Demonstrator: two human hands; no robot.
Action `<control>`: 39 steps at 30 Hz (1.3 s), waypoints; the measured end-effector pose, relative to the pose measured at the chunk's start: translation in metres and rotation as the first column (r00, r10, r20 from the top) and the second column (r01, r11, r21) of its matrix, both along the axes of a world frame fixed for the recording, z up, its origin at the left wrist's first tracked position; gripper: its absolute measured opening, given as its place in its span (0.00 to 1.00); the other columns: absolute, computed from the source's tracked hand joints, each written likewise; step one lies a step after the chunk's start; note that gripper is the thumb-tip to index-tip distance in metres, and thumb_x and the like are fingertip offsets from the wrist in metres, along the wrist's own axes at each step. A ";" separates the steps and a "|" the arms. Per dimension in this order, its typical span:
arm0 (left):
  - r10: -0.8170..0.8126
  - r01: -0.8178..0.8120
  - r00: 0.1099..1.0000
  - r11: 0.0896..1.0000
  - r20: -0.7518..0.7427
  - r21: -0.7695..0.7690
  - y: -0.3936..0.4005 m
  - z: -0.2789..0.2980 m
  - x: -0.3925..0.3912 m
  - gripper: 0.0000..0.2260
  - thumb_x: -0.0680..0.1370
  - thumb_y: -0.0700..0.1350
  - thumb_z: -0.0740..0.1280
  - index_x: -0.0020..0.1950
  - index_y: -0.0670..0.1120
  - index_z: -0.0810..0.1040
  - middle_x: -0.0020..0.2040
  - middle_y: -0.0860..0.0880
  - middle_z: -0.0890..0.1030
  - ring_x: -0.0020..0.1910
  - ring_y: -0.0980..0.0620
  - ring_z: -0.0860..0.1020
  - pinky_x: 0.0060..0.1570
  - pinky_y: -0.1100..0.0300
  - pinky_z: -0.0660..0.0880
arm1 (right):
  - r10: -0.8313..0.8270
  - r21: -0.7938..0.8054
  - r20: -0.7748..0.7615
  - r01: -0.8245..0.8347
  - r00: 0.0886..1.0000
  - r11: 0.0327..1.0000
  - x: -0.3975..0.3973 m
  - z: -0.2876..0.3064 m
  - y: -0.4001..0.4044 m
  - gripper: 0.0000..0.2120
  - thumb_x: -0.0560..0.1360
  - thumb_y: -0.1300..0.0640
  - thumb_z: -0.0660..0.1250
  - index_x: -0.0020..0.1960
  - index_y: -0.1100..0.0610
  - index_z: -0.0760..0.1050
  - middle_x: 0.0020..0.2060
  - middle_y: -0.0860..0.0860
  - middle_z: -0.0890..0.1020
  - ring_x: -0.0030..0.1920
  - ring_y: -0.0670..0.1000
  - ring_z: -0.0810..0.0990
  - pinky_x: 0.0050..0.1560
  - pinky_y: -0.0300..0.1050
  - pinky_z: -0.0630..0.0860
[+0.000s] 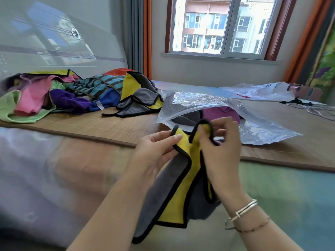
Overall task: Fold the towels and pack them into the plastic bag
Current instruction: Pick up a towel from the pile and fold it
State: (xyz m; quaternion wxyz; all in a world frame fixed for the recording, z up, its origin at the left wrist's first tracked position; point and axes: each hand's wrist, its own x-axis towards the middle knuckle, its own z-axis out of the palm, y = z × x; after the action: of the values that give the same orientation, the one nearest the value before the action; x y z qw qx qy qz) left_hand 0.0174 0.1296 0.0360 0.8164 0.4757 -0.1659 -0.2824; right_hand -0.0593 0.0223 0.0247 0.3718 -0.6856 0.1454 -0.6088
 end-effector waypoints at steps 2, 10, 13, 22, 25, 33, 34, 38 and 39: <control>-0.021 0.021 0.999 1.000 0.025 -0.004 0.000 0.001 -0.002 0.04 0.72 0.32 0.70 0.45 0.38 0.80 0.40 0.42 0.85 0.34 0.52 0.83 0.36 0.64 0.81 | 0.021 -0.131 -0.155 -0.041 0.988 0.991 0.004 -0.009 0.008 0.09 0.72 0.58 0.73 0.41 0.50 0.72 0.40 0.46 0.72 0.38 0.44 0.75 0.37 0.31 0.70; -0.015 0.011 0.996 0.999 0.085 0.038 0.009 0.003 0.005 0.07 0.78 0.35 0.64 0.53 0.37 0.80 0.44 0.43 0.85 0.41 0.52 0.84 0.44 0.63 0.81 | 0.236 -0.142 -0.282 -0.284 0.930 0.948 0.004 -0.016 0.012 0.09 0.75 0.49 0.69 0.52 0.51 0.81 0.47 0.47 0.76 0.45 0.45 0.79 0.44 0.38 0.77; 0.054 -0.067 0.992 0.991 0.118 0.113 0.016 0.003 0.008 0.06 0.79 0.37 0.64 0.50 0.42 0.81 0.42 0.45 0.85 0.39 0.53 0.83 0.43 0.61 0.81 | 0.384 -0.079 -0.309 -0.426 0.870 0.901 0.002 -0.016 0.014 0.09 0.79 0.52 0.62 0.52 0.51 0.81 0.50 0.47 0.76 0.44 0.48 0.80 0.42 0.43 0.79; 0.123 -0.303 0.838 0.915 0.532 0.266 0.031 -0.002 0.012 0.06 0.74 0.40 0.73 0.49 0.47 0.82 0.42 0.46 0.85 0.43 0.52 0.83 0.49 0.59 0.78 | 0.181 -0.172 -0.484 -0.296 0.856 0.940 0.006 -0.019 0.008 0.13 0.67 0.55 0.73 0.45 0.46 0.71 0.37 0.43 0.77 0.41 0.44 0.74 0.41 0.35 0.69; 0.180 -0.431 0.709 0.876 0.682 0.216 0.039 0.001 0.014 0.08 0.73 0.41 0.74 0.45 0.47 0.76 0.36 0.48 0.84 0.33 0.57 0.78 0.38 0.64 0.74 | 0.135 -0.262 -0.445 -0.272 0.885 0.926 0.007 -0.014 0.012 0.07 0.66 0.56 0.72 0.39 0.50 0.74 0.37 0.42 0.77 0.45 0.43 0.73 0.45 0.32 0.67; -0.005 -0.230 0.668 0.950 0.744 0.213 0.051 0.005 0.005 0.06 0.77 0.39 0.68 0.46 0.45 0.84 0.43 0.49 0.85 0.43 0.57 0.82 0.46 0.65 0.77 | 0.243 -0.132 -0.461 -0.337 0.854 0.932 0.006 0.006 0.018 0.11 0.68 0.54 0.73 0.35 0.52 0.71 0.29 0.47 0.76 0.32 0.44 0.73 0.34 0.37 0.68; -0.013 -0.217 0.680 0.951 0.733 0.218 0.052 0.005 0.002 0.03 0.76 0.41 0.70 0.46 0.46 0.84 0.43 0.49 0.85 0.43 0.57 0.82 0.47 0.64 0.77 | 0.235 -0.144 -0.471 -0.337 0.850 0.930 0.006 0.008 0.020 0.11 0.68 0.53 0.73 0.34 0.52 0.71 0.28 0.46 0.75 0.31 0.43 0.72 0.33 0.36 0.67; 0.070 -0.296 0.673 0.938 0.736 0.182 0.060 0.009 0.007 0.02 0.74 0.43 0.72 0.43 0.48 0.84 0.40 0.49 0.85 0.41 0.57 0.81 0.46 0.61 0.77 | 0.226 -0.188 -0.576 -0.396 0.785 0.899 0.003 0.025 0.023 0.12 0.67 0.48 0.73 0.36 0.54 0.73 0.30 0.48 0.77 0.34 0.45 0.74 0.37 0.41 0.70; 0.097 -0.301 0.689 0.940 0.718 0.163 0.064 0.012 0.009 0.02 0.74 0.42 0.71 0.42 0.48 0.84 0.39 0.50 0.85 0.40 0.58 0.81 0.45 0.63 0.77 | 0.232 -0.190 -0.624 -0.433 0.746 0.881 0.001 0.029 0.023 0.14 0.68 0.45 0.72 0.36 0.54 0.74 0.31 0.49 0.78 0.35 0.47 0.76 0.40 0.45 0.72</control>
State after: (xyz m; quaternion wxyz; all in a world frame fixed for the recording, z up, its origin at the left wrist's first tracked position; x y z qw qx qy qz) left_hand 0.0264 0.1938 0.0485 0.6460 0.6677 -0.3697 -0.0096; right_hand -0.0587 0.0453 0.0538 0.2951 -0.9047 0.0243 -0.3063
